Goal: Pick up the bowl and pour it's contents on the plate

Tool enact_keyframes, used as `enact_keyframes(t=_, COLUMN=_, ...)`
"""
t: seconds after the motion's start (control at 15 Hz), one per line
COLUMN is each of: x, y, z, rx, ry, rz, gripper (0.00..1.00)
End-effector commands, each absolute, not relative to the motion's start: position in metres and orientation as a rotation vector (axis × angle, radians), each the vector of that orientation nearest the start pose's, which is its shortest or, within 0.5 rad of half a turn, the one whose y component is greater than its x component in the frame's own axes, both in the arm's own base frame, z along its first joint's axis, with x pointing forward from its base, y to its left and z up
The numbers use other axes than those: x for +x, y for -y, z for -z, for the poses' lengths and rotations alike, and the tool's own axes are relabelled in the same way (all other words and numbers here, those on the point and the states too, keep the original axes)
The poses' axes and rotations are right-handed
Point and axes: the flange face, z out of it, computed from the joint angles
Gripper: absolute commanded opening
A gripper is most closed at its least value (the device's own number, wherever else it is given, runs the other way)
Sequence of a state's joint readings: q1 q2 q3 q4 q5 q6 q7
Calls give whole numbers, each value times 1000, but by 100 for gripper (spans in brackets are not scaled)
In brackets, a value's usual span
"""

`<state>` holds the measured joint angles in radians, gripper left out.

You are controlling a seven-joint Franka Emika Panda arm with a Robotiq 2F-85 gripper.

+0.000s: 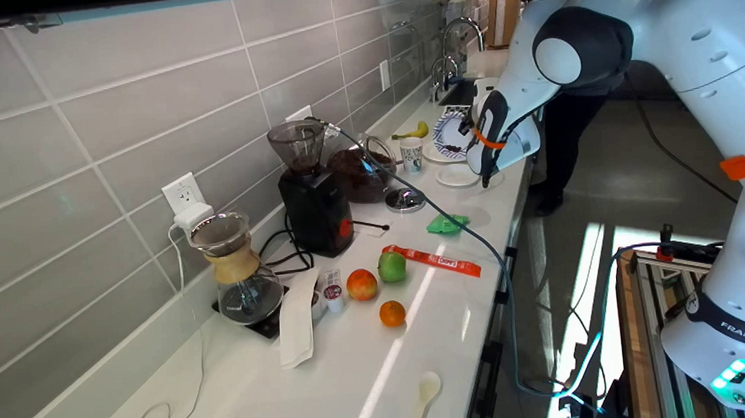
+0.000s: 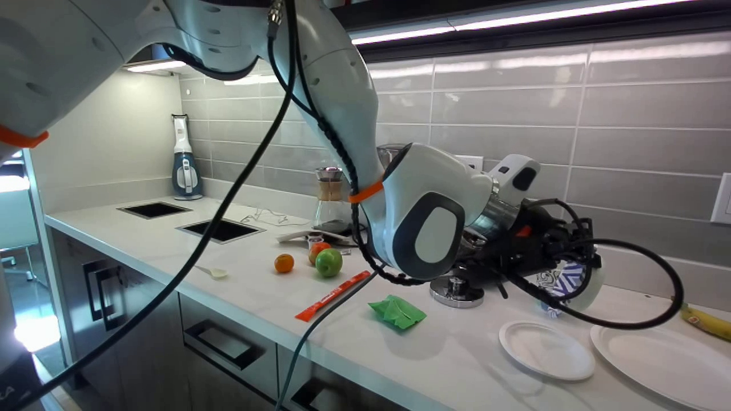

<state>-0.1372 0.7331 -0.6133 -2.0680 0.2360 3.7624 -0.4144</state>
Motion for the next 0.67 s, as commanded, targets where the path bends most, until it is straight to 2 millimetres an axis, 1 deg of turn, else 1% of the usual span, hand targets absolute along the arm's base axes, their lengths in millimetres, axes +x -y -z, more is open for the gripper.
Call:
enact_keyframes(t=0.0, x=468, y=408, z=-261, rx=2018, ry=245, rz=-925, gripper=1)
enact_keyframes(t=0.6, x=463, y=400, z=-256, rx=1924, ry=211, rz=-955, gripper=1)
